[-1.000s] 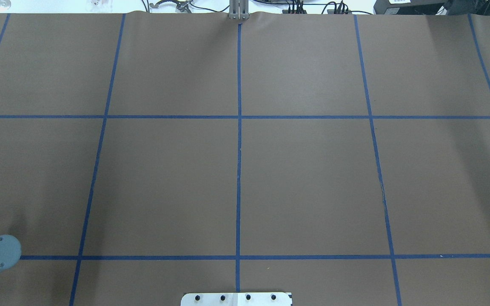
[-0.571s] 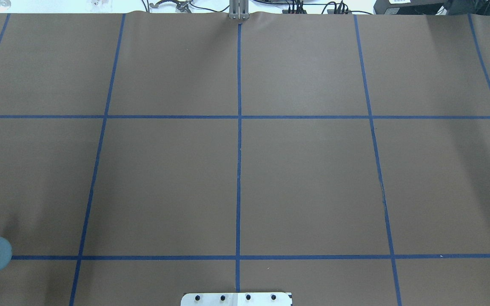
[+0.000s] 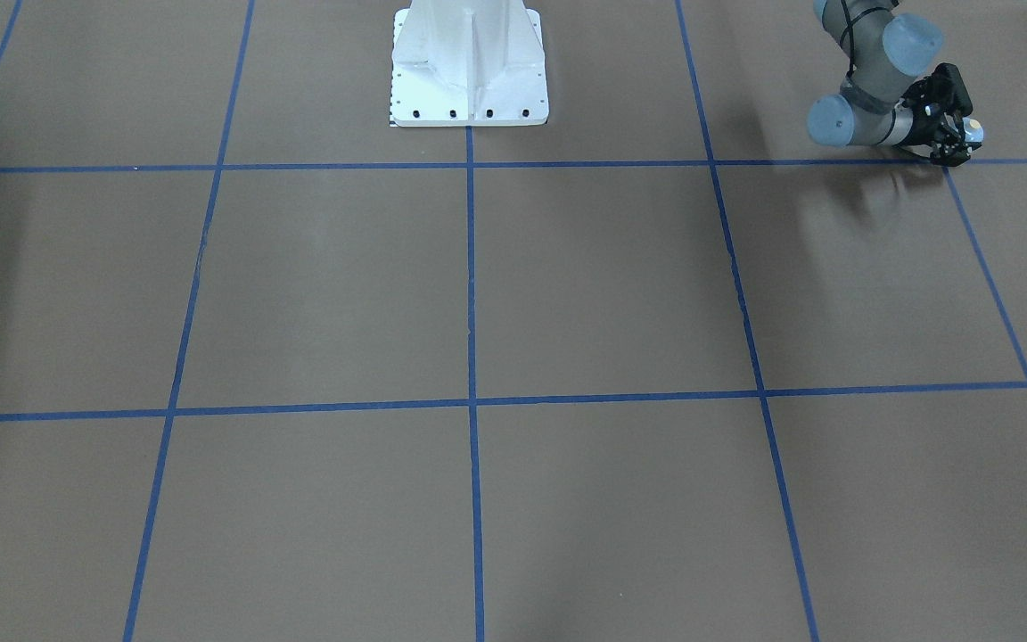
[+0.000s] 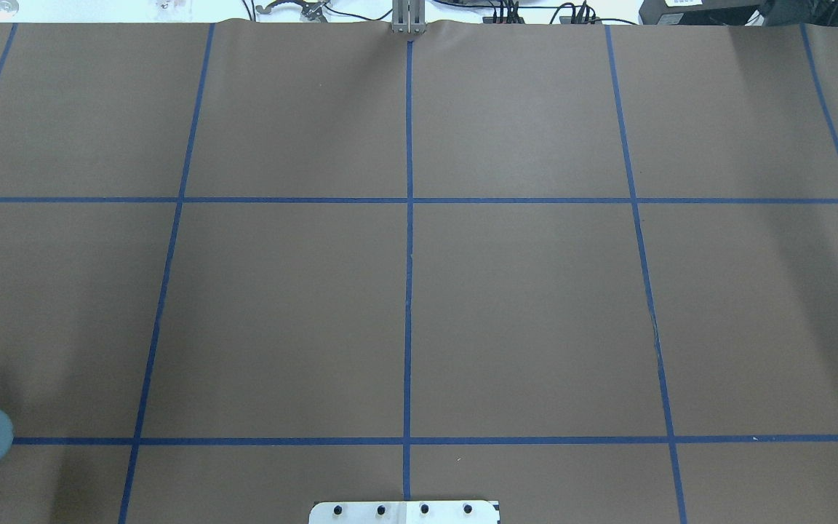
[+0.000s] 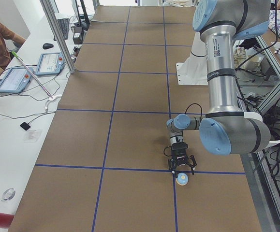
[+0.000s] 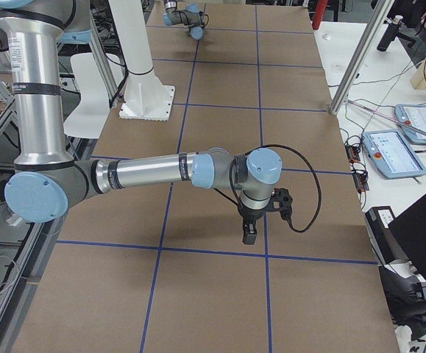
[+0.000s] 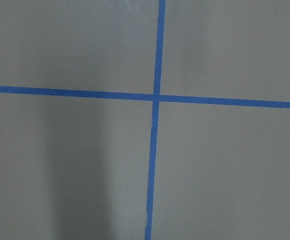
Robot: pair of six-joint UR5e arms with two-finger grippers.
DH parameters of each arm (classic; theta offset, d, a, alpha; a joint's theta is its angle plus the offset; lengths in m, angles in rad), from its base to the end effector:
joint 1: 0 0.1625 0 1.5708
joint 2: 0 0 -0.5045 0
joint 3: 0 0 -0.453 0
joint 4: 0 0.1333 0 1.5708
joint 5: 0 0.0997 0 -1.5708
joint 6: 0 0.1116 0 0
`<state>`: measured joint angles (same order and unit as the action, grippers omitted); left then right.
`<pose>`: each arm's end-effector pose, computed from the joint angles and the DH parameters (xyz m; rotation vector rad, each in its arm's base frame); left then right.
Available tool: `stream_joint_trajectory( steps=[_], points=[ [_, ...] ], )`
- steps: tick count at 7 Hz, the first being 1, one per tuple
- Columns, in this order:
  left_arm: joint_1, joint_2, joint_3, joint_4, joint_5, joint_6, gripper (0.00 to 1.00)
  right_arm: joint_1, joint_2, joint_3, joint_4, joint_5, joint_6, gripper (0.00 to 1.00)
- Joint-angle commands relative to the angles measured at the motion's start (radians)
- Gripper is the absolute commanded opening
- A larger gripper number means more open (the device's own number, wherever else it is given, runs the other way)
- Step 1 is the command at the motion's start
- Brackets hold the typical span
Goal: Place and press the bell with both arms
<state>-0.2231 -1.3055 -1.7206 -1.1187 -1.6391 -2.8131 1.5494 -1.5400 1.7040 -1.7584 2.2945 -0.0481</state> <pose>0.3056 -0.1982 0.8490 0.2397 -0.5782 -1.4416 0.0474 -0.5613 0.6788 -0.0129 -0.7240 -0.0579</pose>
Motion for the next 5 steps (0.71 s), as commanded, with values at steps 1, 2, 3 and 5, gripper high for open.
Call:
stream_joint_trajectory(
  steps=[1, 2, 3, 5],
  points=[
    [0.001, -0.005, 0.018, -0.01, 0.001, 0.001, 1.0, 0.001, -0.002, 0.005, -0.001, 0.0, -0.001, 1.0],
    [0.001, -0.001, 0.018, -0.01, 0.001, 0.001, 1.0, 0.001, -0.002, 0.005, -0.001, 0.0, -0.001, 1.0],
    [0.001, 0.0, 0.021, -0.009, 0.002, 0.006, 1.0, 0.001, -0.003, 0.006, -0.001, 0.002, 0.0, 1.0],
    [0.001, -0.008, 0.035, -0.012, 0.002, 0.006, 1.0, 0.003, -0.003, 0.005, -0.001, 0.002, -0.001, 1.0]
  ],
)
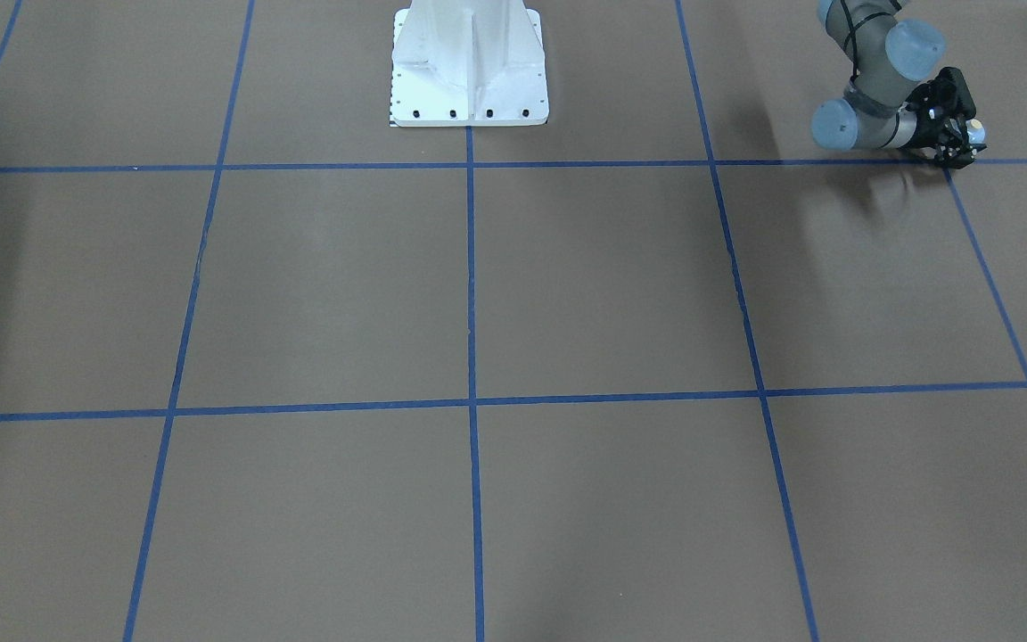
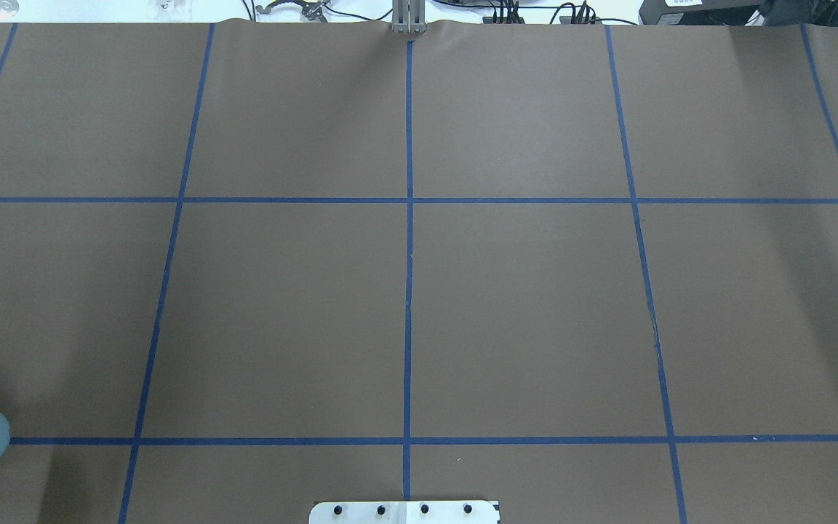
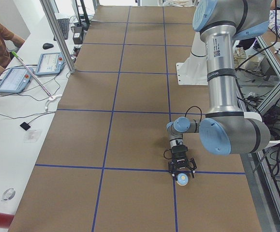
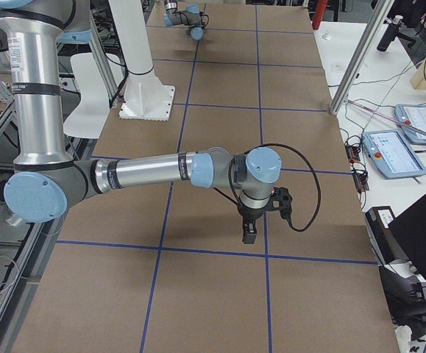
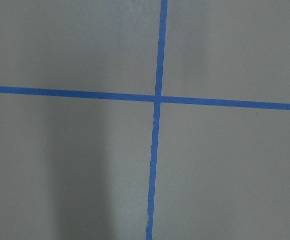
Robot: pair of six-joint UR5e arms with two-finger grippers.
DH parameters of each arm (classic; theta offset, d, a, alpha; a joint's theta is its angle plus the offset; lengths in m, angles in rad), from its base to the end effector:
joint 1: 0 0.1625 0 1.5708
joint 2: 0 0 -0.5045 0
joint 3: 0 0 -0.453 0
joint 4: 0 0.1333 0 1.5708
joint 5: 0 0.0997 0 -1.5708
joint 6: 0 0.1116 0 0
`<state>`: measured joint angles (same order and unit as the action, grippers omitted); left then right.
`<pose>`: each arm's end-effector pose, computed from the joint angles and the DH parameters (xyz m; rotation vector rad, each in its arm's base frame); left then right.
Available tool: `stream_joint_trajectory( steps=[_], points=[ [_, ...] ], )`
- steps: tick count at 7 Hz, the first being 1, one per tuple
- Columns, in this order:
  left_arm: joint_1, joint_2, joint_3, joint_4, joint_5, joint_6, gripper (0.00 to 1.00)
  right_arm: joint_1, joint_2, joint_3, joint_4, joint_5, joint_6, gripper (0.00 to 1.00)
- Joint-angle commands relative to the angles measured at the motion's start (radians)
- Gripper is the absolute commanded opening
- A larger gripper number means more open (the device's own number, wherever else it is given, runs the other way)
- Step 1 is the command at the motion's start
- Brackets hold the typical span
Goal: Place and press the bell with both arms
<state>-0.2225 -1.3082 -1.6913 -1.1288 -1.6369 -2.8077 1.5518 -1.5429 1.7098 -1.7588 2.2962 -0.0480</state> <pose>0.3031 -0.1977 0.8617 0.2491 -0.5929 -1.4332 0.0486 -0.5597 0.6771 -0.0097 -0.7257 -0.0564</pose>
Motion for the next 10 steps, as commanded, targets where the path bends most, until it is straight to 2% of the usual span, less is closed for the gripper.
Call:
stream_joint_trajectory(
  steps=[1, 4, 5, 7, 9, 10],
  points=[
    [0.002, -0.008, 0.007, -0.002, 0.0, 0.001, 1.0, 0.001, -0.002, -0.001, -0.001, 0.002, 0.0, 1.0],
    [0.002, -0.008, 0.03, -0.009, 0.002, 0.002, 0.99, 0.001, -0.003, -0.001, -0.001, 0.0, 0.0, 1.0],
    [0.002, -0.01, 0.047, -0.017, 0.003, -0.004, 0.79, 0.001, -0.003, -0.001, -0.001, 0.0, -0.001, 1.0],
    [0.002, -0.005, 0.048, -0.017, 0.018, -0.012, 0.01, 0.001, -0.003, 0.001, -0.001, 0.002, 0.0, 1.0],
    [-0.014, 0.01, -0.006, -0.016, 0.029, 0.002, 0.0, 0.002, -0.002, 0.001, -0.001, 0.002, 0.0, 1.0],
    [-0.015, 0.077, -0.089, -0.012, 0.029, 0.031, 0.0, 0.002, -0.002, 0.001, -0.001, 0.002, 0.0, 1.0]
  ],
)
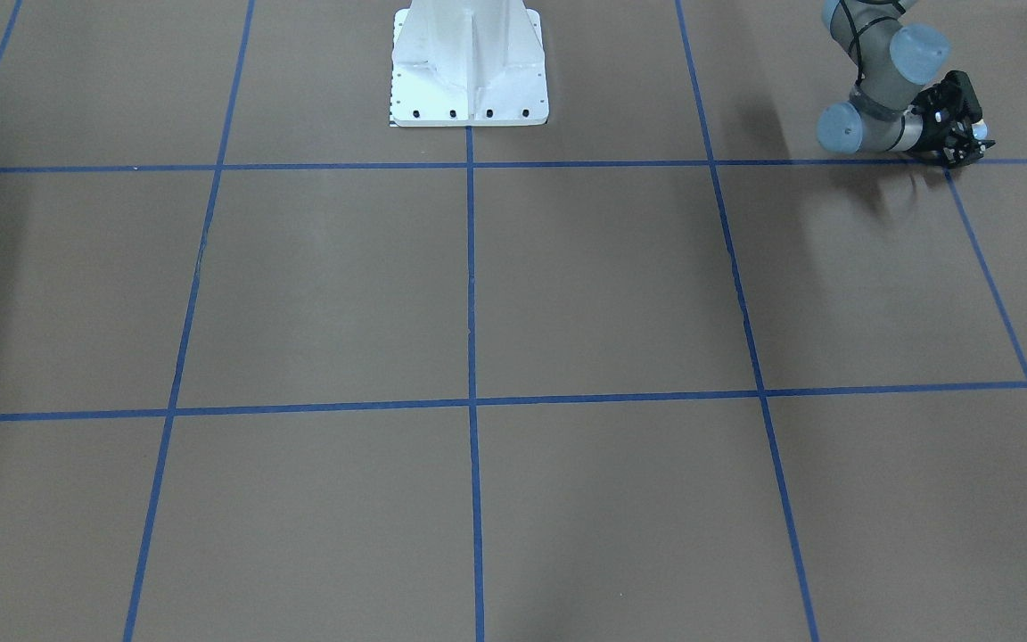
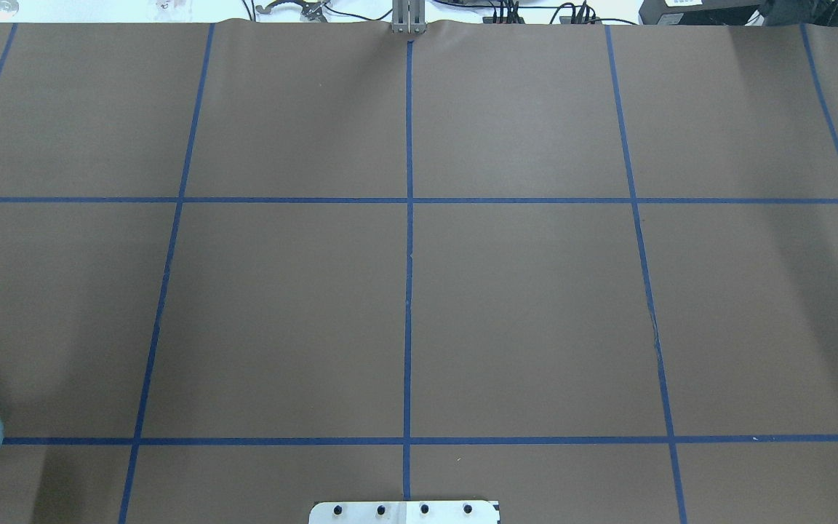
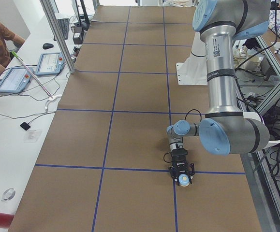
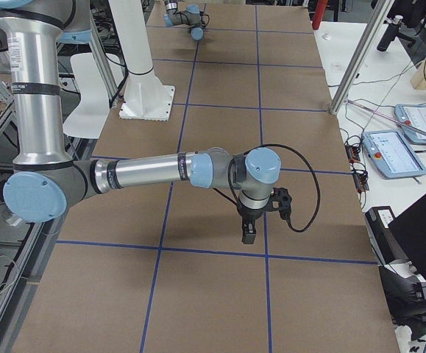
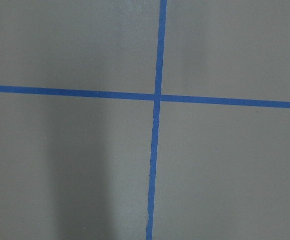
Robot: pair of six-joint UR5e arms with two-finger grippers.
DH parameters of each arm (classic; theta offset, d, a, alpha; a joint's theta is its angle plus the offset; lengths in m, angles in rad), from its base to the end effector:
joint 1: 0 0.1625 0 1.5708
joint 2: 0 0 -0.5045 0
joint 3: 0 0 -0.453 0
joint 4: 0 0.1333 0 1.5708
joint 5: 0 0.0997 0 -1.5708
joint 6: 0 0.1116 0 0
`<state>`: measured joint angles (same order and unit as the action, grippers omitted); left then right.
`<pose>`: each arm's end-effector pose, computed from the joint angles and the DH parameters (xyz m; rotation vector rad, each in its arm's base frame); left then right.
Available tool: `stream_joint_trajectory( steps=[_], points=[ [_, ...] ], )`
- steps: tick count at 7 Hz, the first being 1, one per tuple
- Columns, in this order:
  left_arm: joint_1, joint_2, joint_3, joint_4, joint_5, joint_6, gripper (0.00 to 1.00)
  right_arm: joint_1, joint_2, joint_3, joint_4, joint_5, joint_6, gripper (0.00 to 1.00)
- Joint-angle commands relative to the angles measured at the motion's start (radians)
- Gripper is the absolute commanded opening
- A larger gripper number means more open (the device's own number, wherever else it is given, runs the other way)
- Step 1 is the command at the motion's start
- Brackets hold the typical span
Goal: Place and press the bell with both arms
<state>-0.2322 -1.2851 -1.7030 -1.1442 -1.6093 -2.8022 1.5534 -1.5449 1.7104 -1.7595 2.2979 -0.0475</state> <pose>0.2893 -0.2010 0.8637 0.2681 -0.5768 -1.4301 0.0494 -0.5586 0.6779 -0.0112 -0.7274 -0.0536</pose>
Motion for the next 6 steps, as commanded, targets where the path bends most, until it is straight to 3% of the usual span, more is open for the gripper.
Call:
stream_joint_trajectory(
  steps=[1, 2, 4, 5, 6],
  points=[
    [-0.006, 0.141, -0.196, 0.007, 0.002, 0.07, 0.0, 0.001, 0.002, 0.002, 0.0, 0.002, 0.0, 1.0],
    [-0.009, 0.162, -0.266, 0.061, 0.002, 0.143, 0.0, 0.001, 0.002, 0.006, 0.0, 0.003, 0.0, 1.0],
    [-0.105, 0.117, -0.314, 0.113, 0.022, 0.368, 0.0, 0.002, 0.002, 0.021, -0.005, 0.005, 0.001, 1.0],
    [-0.218, 0.051, -0.32, 0.113, 0.146, 0.5, 0.0, 0.002, -0.001, 0.025, -0.005, 0.005, 0.002, 1.0],
    [-0.389, -0.085, -0.317, 0.116, 0.251, 0.712, 0.0, 0.002, -0.006, 0.031, -0.006, 0.005, 0.002, 1.0]
  ],
)
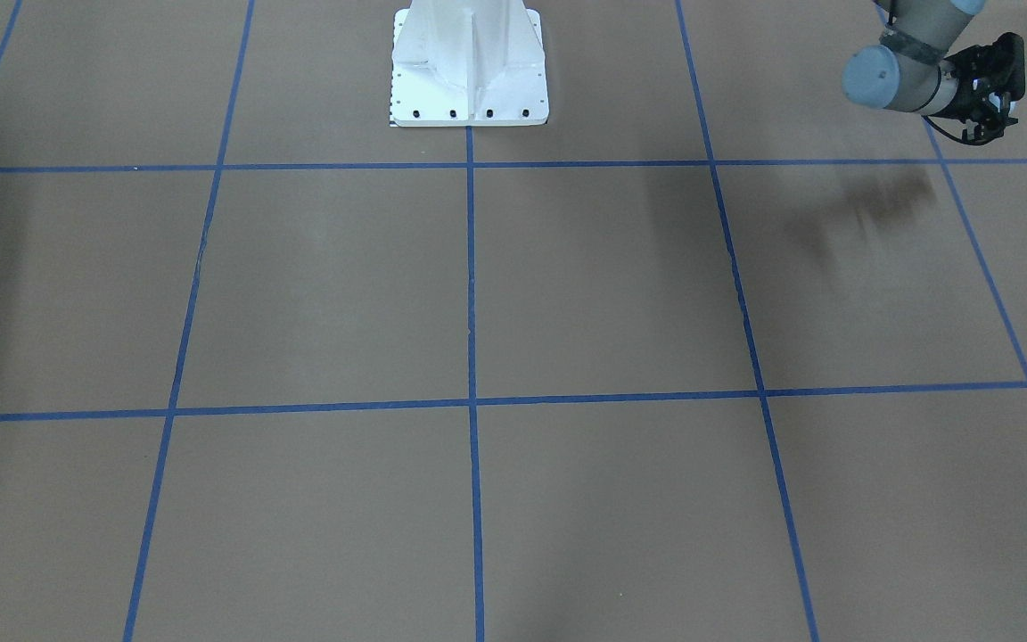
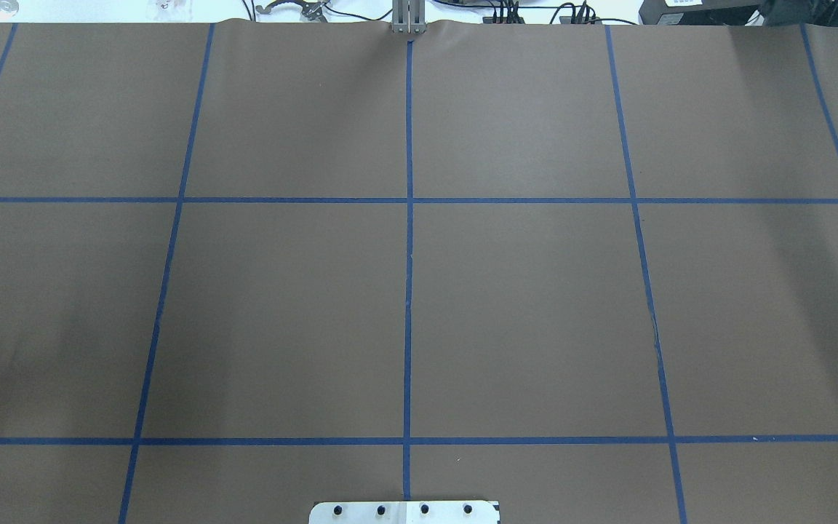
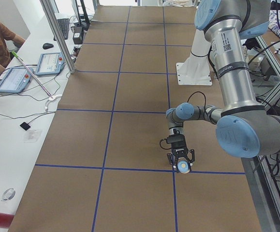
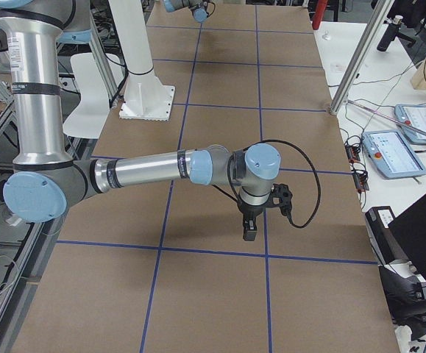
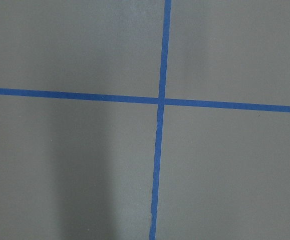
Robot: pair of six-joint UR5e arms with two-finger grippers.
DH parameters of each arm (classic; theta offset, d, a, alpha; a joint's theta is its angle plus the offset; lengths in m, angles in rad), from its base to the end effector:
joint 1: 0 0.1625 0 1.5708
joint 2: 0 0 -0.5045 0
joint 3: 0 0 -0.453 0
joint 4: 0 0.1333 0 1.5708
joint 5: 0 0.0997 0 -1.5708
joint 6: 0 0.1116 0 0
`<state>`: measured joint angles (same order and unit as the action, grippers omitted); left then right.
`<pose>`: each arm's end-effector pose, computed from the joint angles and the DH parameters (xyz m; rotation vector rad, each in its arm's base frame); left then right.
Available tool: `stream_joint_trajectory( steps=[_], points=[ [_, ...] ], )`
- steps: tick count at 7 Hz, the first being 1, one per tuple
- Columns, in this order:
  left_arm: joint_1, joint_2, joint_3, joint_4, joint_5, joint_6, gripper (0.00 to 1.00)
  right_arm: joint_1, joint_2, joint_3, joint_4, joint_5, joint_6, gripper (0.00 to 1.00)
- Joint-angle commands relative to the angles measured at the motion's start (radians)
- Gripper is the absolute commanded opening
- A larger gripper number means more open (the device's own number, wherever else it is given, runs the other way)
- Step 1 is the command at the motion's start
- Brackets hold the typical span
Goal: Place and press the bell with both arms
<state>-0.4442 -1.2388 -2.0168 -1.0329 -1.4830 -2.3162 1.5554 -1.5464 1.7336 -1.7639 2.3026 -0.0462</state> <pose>0.2372 -0.2713 0.7303 0.1578 -0.4297 -1.1515 0.0502 -0.5574 0.6662 0.0056 -0.7319 -0.0567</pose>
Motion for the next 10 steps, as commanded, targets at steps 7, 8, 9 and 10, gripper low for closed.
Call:
stream_joint_trajectory(
  steps=[7, 8, 9, 10],
  points=[
    [-0.314, -0.639, 0.006, -0.387, 0.308, 0.97, 0.0, 0.0, -0.009, 0.014, -0.005, 0.005, 0.002, 1.0],
    [-0.291, -0.654, 0.054, -0.582, 0.308, 1.019, 0.0, -0.001, -0.009, 0.009, -0.005, 0.005, 0.002, 1.0],
    [-0.243, -0.739, 0.17, -0.778, 0.31, 1.025, 0.0, 0.0, -0.009, 0.009, -0.005, 0.005, 0.0, 1.0],
    [-0.205, -0.831, 0.297, -0.921, 0.34, 1.073, 0.0, 0.0, -0.009, 0.015, -0.005, 0.008, 0.002, 1.0]
  ],
)
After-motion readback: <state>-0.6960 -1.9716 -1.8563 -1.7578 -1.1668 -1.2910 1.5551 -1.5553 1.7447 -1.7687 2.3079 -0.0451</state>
